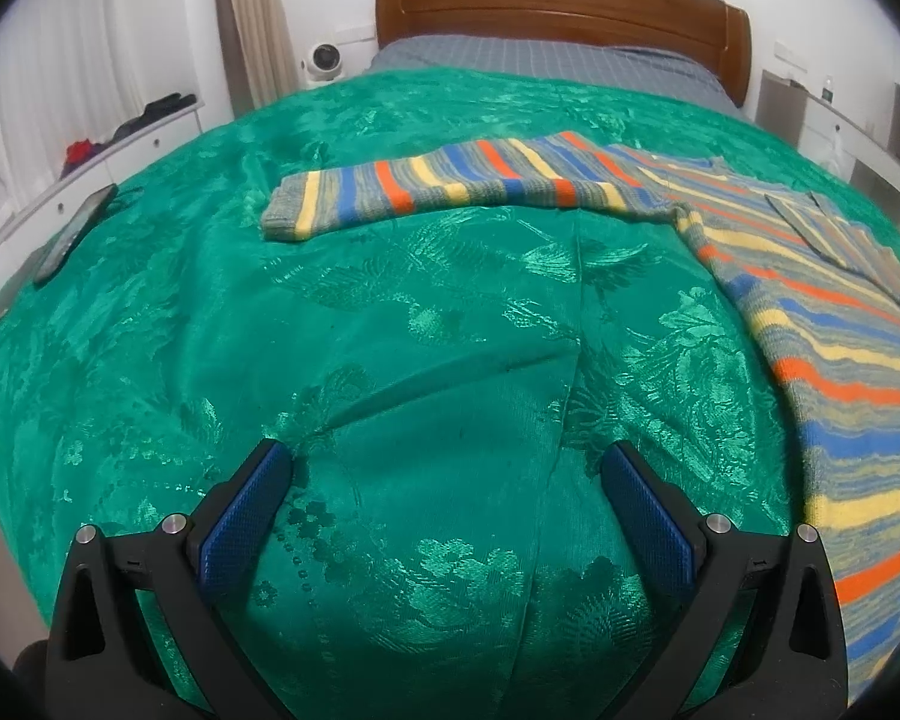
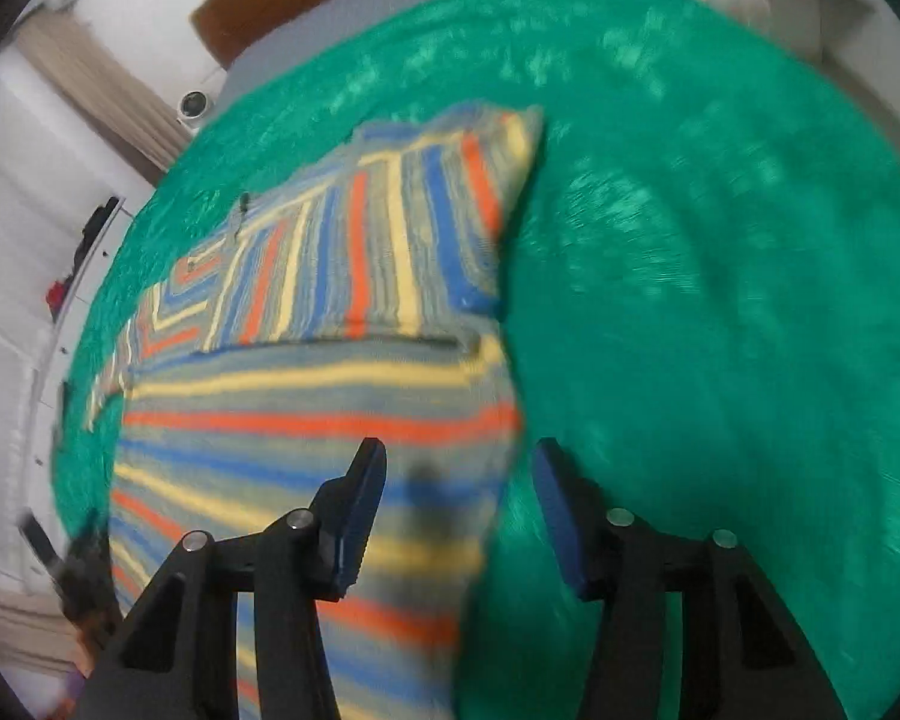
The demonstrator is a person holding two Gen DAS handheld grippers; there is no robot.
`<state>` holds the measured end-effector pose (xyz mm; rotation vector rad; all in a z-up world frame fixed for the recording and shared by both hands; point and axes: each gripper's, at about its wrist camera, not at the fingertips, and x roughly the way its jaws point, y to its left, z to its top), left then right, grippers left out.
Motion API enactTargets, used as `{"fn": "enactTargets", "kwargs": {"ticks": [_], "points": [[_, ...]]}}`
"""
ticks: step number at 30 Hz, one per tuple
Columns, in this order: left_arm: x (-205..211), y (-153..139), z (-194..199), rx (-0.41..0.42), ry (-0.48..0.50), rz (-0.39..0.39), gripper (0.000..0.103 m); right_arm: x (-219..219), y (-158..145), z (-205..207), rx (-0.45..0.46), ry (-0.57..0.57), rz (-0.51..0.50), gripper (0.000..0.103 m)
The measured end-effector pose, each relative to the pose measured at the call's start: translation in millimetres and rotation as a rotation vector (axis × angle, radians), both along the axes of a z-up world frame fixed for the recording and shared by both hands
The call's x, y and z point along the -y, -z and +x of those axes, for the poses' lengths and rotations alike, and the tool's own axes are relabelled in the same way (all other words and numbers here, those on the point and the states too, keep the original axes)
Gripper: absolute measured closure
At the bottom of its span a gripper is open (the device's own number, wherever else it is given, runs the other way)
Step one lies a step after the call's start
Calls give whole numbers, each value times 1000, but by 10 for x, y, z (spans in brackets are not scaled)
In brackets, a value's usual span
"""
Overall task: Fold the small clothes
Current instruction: 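Lay the sleeve down with the right gripper and open it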
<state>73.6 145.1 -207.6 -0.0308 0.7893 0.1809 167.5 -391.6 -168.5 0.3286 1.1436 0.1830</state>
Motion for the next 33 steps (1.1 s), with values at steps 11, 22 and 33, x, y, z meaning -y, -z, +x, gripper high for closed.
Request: {"fn": "enactTargets", "kwargs": {"ticks": [11,22,33], "points": [[20,-5,-82,5,6,11,0,-840,296,-1852,-29,-364,-96,51],[61,-33,-158,-4,-1,28,0,-709,-242,-2244,139,-235,-233,49],[-732,-666,443,-59,-13,-151,1,-1074,210,-1553,181,-108,-128,36]]}}
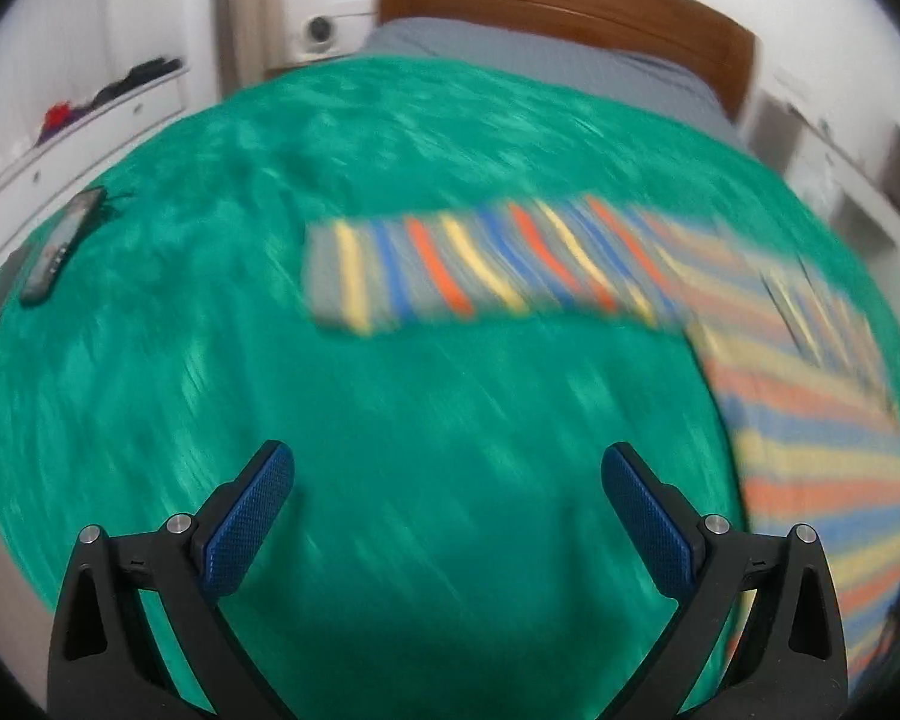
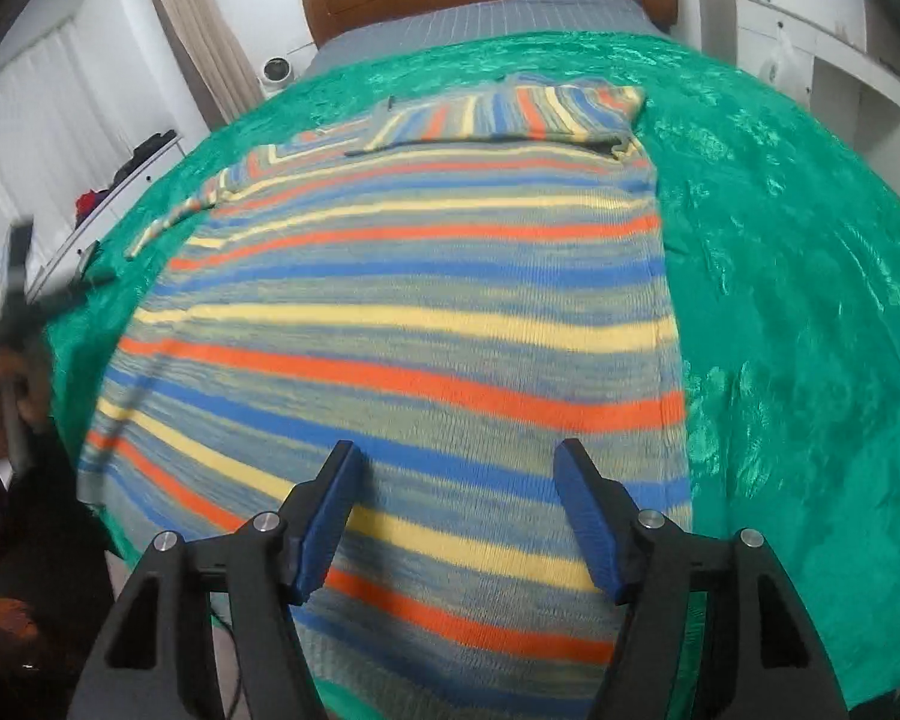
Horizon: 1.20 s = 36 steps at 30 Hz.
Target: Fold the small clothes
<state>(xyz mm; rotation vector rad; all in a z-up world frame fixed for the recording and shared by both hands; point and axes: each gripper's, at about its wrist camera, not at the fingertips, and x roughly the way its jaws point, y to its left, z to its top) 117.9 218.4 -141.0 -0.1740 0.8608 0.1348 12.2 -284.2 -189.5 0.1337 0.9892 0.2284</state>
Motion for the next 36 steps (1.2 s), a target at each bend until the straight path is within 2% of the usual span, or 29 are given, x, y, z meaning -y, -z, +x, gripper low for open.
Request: {"fn": "enactTargets", "kwargs": {"ticks": [2,5,7,9,11,12,13,14,16,19,23,24,26,29,30,32,33,34,36], "points": [[-352,-47,320,-27,-67,-41,1,-20,17,-64,15,2,-4,35],[-716,75,788,-121,-123,-89,3,-17,72,-138,28,4,-9,35],[-797,186,973,-163,-144,-113,21,-8,79,-161,35,6,-14,35],[-815,317,1103,-197,-152,-146,27,-24,88,-160,38,11,-23,34],[-835,387,1163,-201,-172,-160,59,-38,90,-162,39,12,-32,33],[-836,390,1160,-196,-178,-172,98,-53,94,-159,40,9,-37,31],[-843,373,1162,-193,-187,-194,99,-60,92,-162,41,5,-41,30],[-843,315,1168,-182,-200,-204,99,-76,97,-162,43,-2,-50,30],[-736,94,1193,-138,-182,-171,100,-86,102,-163,47,-8,-57,29],[-318,-403,1289,-59,-80,-99,100,-58,108,-170,54,-1,-38,29],[709,-1072,1425,54,152,-40,100,-29,120,-175,60,4,-19,29],[976,-1163,1437,71,206,-30,100,-26,125,-177,63,4,-16,28],[1589,-1301,1463,93,331,-22,100,-20,127,-185,69,7,-9,28],[2375,-1273,1433,94,476,-19,98,-21,129,-194,72,8,-7,28],[2612,-1198,1429,78,530,-27,92,-23,128,-195,72,9,-7,28],[3028,-935,1443,-7,612,-31,58,-25,127,-197,73,7,-9,28],[3137,-808,1426,-52,612,-22,31,-25,127,-200,74,5,-9,28],[3190,-703,1413,-70,597,-19,29,-24,129,-203,75,4,-8,28],[3113,-590,1375,-71,576,-71,29,-16,126,-212,76,-2,-5,28]]}}
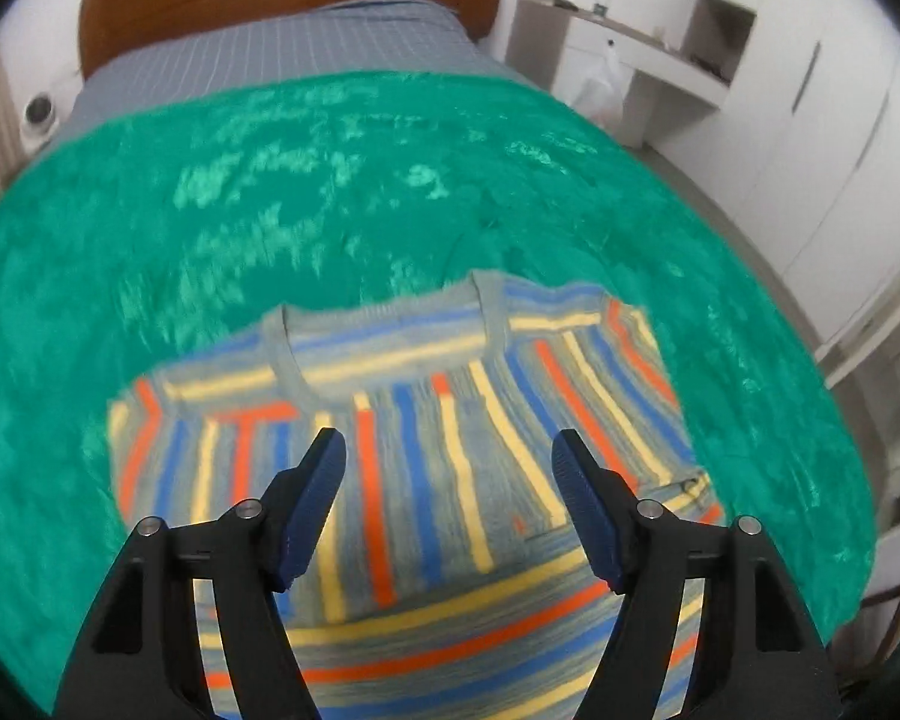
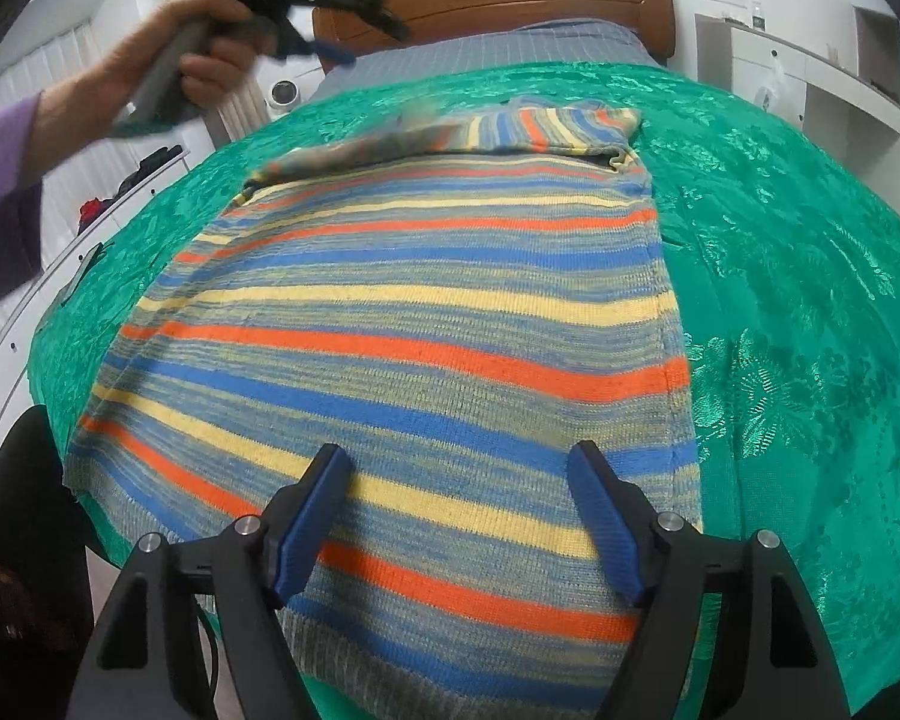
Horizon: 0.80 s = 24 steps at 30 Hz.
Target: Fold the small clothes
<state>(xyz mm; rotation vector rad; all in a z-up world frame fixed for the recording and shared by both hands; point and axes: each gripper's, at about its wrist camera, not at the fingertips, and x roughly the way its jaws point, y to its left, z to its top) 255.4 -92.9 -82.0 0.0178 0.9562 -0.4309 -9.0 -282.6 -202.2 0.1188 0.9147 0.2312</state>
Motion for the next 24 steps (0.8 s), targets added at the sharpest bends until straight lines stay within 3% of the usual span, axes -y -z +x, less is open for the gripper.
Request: {"fn": "enactTargets", "kwargs": {"ticks": [2,5,8,12,13,14,15,17,21,23,24], "points": [[-255,46,46,-14,-54,-31,29,9,5,-15,1,-1,7,28],[-845,52,158,-12,-208,-5,29,15,16,-35,9,-2,10,27],[-1362,222,235,-69,-309,20,29,-6,24,-36,14,-9,1,25],[-1575,683,293,-219,-299,29,30,-35,30,-41,22,-16,-16,24],[-1561,757,283,-239,-288,20,39,-41,29,-40,23,-17,-19,24],[-1531,829,253,-253,-273,17,60,-43,29,-42,23,-17,-21,24],[-1488,889,219,-246,-263,42,95,-45,31,-43,24,-18,-22,24],[-1436,877,133,-184,-300,134,97,-49,31,-38,23,-21,-27,24],[-1474,947,71,-160,-356,126,96,-57,37,-37,25,-24,-40,24],[-1405,983,42,-123,-335,175,93,-72,50,-26,26,-26,-46,22],[-1405,969,5,-106,-329,184,85,-86,56,-23,27,-31,-52,20]]}}
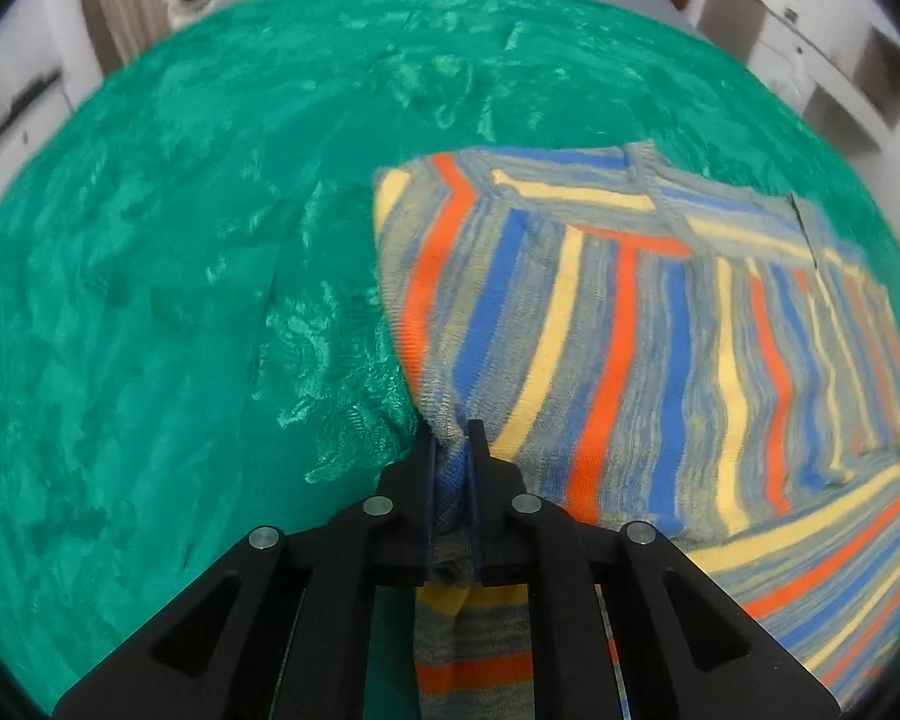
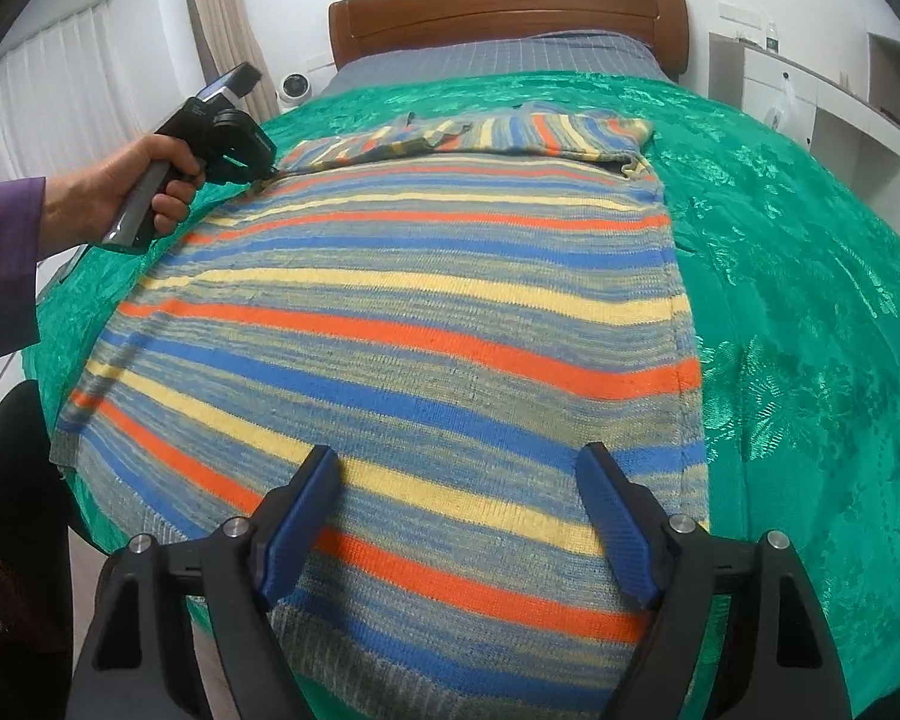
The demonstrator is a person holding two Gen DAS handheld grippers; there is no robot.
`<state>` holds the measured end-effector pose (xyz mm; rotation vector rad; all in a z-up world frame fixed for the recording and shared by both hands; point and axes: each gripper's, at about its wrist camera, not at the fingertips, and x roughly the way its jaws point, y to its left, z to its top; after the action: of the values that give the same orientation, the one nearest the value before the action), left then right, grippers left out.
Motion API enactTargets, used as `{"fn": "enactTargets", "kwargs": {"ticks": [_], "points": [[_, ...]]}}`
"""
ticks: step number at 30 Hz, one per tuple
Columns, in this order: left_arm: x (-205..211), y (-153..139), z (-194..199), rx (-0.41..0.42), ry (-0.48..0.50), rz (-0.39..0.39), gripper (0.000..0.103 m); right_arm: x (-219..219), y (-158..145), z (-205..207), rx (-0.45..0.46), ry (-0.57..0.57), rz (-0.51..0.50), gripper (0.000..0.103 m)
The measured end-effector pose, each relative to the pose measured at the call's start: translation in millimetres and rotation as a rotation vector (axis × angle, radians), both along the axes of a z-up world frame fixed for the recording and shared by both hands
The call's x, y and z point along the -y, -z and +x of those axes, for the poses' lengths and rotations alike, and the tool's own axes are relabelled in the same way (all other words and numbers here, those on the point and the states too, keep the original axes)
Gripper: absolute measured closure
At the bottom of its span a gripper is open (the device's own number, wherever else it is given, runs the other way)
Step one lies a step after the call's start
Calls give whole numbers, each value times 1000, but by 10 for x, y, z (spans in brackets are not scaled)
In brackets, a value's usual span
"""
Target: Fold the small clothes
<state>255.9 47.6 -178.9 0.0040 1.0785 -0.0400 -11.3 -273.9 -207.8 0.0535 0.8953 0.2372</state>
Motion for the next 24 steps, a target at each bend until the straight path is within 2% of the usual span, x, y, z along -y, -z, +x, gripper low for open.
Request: {"fn": "enactTargets", "kwargs": {"ticks": [2,3,4,6,8,11,14,18,20,21,22,24], "points": [[-63,-54,-147,27,-3,18,54,-21,0,-7,5,-8,-15,20],[-126,-70,-225,39,-18,29,32,-30,0,-15,10,-11,-23,19],[-189,-103,-309,63,-37,28,23,-29,-1,-15,11,-12,-25,19],[-387,-168,-509,104,-44,-30,17,-20,-30,-22,13,-13,-26,20],[-574,-170,-705,109,-51,-48,14,18,-119,-56,31,3,-10,20],[-778,-65,-916,107,-46,17,11,192,-341,-123,112,76,23,20],[-911,52,-985,118,-37,79,11,400,-499,-57,156,148,17,20],[-1023,-17,-879,157,-65,54,11,820,-589,368,138,237,-44,20],[-1061,-94,-762,211,-79,53,10,1030,-575,625,127,288,-64,20],[-1075,-121,-686,232,-85,52,5,1122,-552,738,122,315,-68,20],[-1088,-122,-611,238,-90,54,0,1212,-517,848,111,336,-65,20],[-1133,27,-377,187,-104,108,0,1437,-367,1083,62,394,-53,20]]}}
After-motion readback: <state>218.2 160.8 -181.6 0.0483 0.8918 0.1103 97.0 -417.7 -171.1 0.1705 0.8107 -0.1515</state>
